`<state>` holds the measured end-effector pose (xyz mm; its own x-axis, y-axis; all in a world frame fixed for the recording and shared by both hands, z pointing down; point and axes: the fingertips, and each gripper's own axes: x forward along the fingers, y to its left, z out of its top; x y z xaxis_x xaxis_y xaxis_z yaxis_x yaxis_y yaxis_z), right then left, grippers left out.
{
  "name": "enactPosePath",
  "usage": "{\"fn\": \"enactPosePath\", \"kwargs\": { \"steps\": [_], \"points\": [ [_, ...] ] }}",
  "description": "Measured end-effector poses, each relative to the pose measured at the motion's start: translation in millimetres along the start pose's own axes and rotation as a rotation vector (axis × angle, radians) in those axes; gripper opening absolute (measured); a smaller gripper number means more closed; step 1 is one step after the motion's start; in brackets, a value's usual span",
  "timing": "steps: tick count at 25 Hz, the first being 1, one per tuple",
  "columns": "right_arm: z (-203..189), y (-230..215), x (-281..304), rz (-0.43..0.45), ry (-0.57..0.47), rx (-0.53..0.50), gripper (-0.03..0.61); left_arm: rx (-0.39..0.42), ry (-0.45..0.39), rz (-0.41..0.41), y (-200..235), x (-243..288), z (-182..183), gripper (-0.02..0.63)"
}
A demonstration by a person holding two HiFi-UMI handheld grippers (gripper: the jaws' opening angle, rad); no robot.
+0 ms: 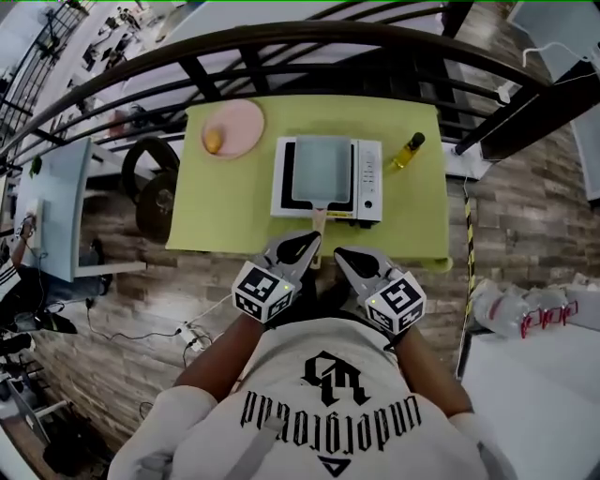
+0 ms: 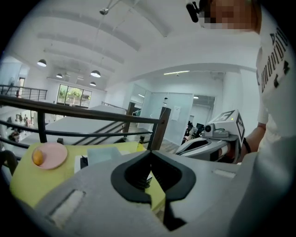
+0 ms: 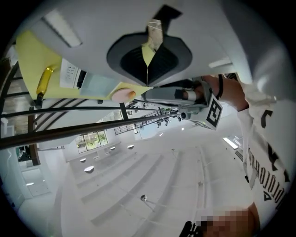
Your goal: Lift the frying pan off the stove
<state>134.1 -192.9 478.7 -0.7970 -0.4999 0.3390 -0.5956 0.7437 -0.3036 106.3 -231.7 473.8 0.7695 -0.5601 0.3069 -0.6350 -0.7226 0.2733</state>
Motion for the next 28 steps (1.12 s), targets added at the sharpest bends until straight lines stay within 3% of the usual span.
{"fn": "enactPosePath", "kwargs": {
  "steps": [9,16,20,23,28],
  "points": [
    [-36,-27,19,0.040,0.087,0.131,0.051,-0.203,0.084,-0.056,38,35,-54,0.011],
    [-71,-33,41,0.093,0.186,0.281,0.154,-0.396,0.155,-0.076,66,50,-92,0.164],
    [-89,-34,53,0.127,0.225,0.368,0.197,-0.490,0.214,-0.111,72,58,-115,0.198],
    [-99,-33,62,0.152,0.245,0.439,0.226,-0.579,0.263,-0.161,69,62,-135,0.259],
    [-123,-32,76,0.189,0.293,0.541,0.267,-0.671,0.282,-0.206,75,72,-152,0.290]
  ]
}}
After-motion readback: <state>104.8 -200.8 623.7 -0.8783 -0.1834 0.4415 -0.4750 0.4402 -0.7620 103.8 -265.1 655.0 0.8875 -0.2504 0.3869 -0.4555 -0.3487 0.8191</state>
